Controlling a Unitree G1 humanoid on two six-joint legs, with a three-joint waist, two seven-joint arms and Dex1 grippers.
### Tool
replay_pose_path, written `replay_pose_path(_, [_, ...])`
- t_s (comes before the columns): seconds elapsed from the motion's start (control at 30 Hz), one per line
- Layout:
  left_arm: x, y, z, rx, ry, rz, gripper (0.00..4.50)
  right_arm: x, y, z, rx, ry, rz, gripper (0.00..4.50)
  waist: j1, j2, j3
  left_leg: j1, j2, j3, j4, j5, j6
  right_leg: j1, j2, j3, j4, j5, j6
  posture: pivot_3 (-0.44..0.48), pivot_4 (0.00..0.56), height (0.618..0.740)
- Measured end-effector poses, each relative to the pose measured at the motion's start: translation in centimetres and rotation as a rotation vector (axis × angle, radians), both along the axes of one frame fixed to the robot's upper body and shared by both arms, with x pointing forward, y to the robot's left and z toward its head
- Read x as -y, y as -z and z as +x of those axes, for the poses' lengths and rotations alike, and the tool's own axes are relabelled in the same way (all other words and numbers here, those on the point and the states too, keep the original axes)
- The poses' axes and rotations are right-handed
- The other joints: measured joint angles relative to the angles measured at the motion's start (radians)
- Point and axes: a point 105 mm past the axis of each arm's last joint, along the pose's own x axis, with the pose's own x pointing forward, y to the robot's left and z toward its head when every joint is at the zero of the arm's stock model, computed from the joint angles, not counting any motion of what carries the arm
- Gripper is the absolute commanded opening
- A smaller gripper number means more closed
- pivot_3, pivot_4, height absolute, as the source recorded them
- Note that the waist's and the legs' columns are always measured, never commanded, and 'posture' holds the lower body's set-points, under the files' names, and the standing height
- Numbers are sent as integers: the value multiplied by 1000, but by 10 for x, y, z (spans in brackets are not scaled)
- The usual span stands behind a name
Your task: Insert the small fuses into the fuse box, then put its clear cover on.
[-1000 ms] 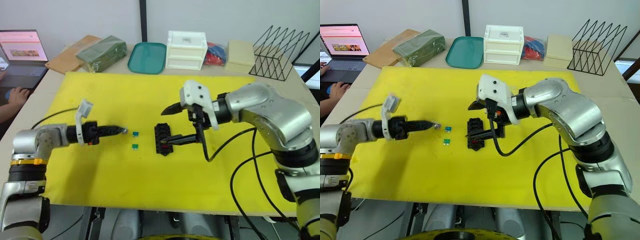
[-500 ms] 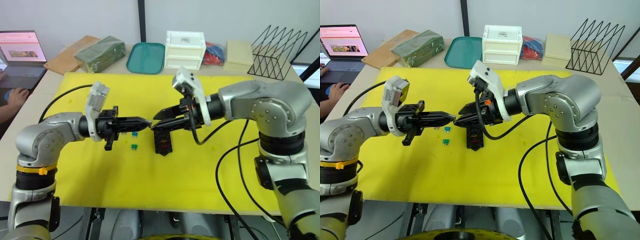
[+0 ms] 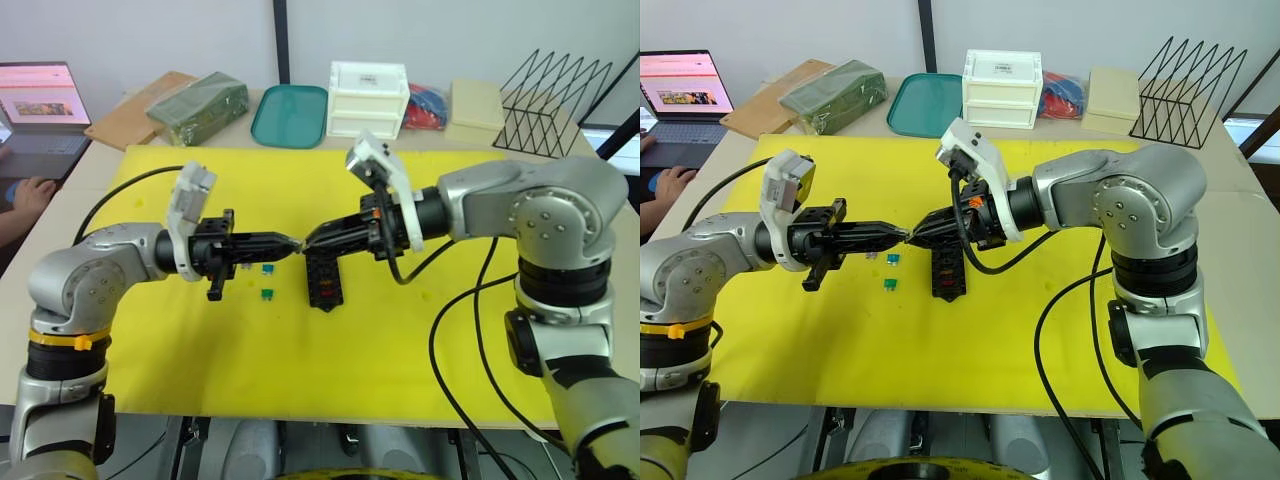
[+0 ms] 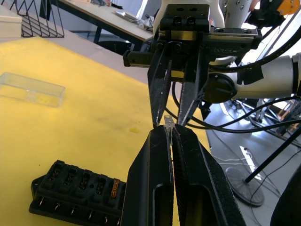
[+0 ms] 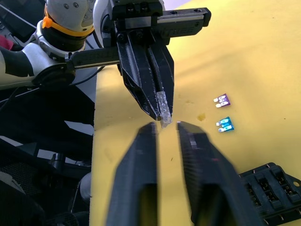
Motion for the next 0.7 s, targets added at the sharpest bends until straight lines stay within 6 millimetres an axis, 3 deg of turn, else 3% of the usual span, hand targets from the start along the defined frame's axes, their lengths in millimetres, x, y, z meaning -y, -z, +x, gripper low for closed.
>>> replay_pose_path(0.7, [2, 6, 0, -1, 4, 8, 0, -4, -5, -2, -9, -23, 14, 769, 0, 0, 0, 0, 0, 0, 0, 0, 0, 0, 0, 0, -1, 0, 0, 0, 150, 740])
